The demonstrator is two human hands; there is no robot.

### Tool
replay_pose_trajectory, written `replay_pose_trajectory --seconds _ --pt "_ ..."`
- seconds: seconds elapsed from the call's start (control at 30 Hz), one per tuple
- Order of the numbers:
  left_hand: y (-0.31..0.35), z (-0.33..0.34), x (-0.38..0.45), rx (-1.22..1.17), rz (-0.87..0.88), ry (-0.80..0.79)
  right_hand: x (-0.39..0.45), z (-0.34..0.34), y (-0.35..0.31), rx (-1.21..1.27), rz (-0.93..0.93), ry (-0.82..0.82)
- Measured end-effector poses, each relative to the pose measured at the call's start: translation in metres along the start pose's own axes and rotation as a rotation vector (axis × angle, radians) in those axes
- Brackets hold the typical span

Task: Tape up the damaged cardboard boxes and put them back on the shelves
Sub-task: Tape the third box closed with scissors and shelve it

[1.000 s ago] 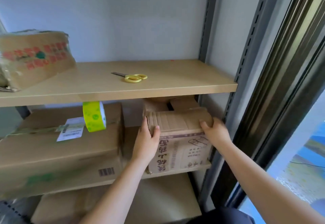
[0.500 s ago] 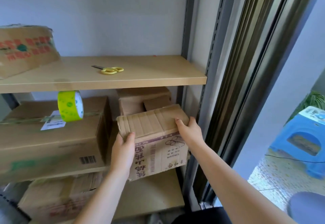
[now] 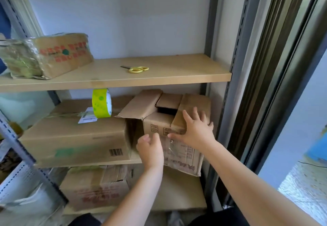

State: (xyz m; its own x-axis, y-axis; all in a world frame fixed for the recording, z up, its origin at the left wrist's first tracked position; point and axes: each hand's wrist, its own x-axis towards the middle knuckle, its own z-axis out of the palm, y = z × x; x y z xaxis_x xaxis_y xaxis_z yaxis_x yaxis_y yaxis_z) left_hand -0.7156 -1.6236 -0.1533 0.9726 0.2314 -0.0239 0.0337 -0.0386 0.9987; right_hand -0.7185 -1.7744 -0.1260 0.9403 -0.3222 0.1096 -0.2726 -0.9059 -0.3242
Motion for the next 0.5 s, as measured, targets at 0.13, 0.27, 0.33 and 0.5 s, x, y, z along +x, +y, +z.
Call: replay_pose_trajectory --seconds 0.13,0.27,0.33,0.5 --pt "0.004 -0.001 0.046 0.178 -0.029 -0.028 -0.003 0.006 0.012 0.076 0.023 0.123" --pt "0.016 0.009 0.079 0.086 -0.069 -0.203 -0.010 0.008 0.023 0.342 0.004 0.319" --pt "0.018 0.009 0.089 0.088 -0.103 -0.298 -0.016 0.008 0.031 0.557 0.099 0.362" --pt "0.004 -0.012 0.084 0.246 0.060 -0.265 -0.032 0.014 0.040 1.052 0.500 0.300"
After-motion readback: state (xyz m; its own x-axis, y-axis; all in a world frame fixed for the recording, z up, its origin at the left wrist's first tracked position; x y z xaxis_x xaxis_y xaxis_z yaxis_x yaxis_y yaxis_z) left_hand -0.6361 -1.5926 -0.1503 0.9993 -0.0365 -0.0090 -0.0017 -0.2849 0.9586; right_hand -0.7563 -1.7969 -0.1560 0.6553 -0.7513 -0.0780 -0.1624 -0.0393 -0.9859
